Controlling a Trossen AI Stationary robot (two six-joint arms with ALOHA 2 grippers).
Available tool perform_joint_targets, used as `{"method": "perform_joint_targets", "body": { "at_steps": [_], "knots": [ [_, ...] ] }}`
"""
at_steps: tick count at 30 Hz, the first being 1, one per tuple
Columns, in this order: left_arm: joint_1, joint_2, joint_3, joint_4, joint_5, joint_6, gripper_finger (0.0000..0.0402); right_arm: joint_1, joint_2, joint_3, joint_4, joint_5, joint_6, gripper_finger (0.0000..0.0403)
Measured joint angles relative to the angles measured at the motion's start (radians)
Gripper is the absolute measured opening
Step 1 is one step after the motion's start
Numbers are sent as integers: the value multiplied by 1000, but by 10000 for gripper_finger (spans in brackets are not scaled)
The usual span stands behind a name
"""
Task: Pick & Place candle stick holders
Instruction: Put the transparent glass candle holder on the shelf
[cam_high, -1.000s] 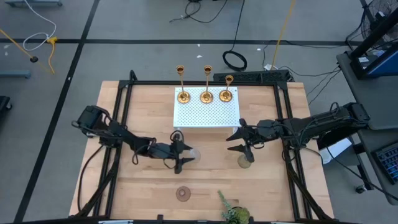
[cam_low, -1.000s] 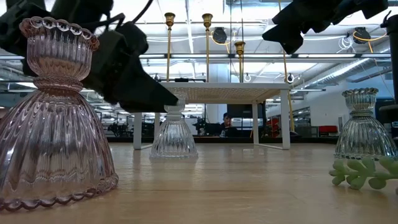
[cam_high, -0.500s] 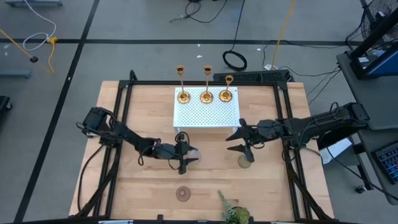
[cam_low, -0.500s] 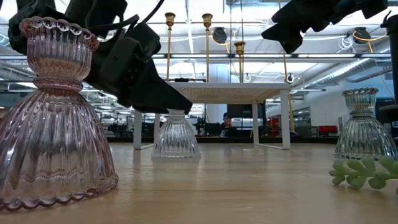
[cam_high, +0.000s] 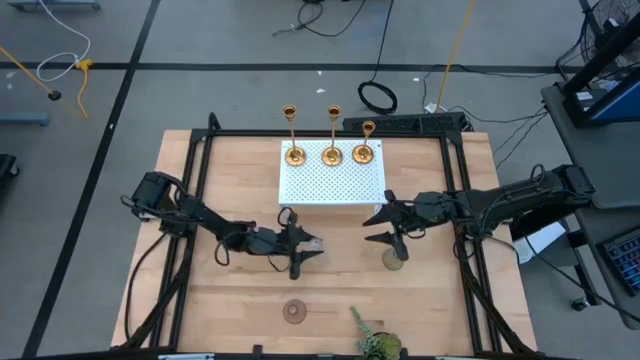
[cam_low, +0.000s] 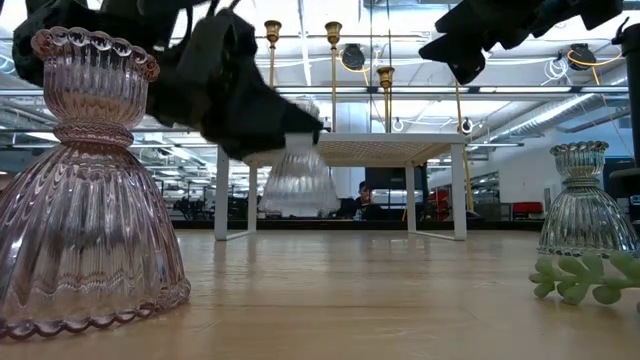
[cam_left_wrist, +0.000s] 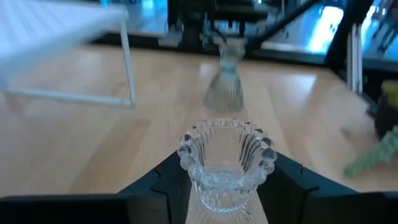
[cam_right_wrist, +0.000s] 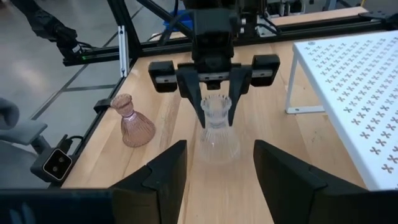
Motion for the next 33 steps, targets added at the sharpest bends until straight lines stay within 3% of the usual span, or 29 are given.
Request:
{"method": "perform_joint_targets", "body": {
  "at_steps": [8,18,25,33],
  "knots": [
    [26,-175,1,12,-16,23,142,0,0,0,22,0,0,176],
    [149,-414,2,-179,-81,168,162,0,0,0,22,0,0,176],
    [270,-436,2,-280,-121,169,143,0,0,0,22,0,0,176],
    [363,-436,1,-351,-115,141,172,0,0,0,22,0,0,176]
  ]
}}
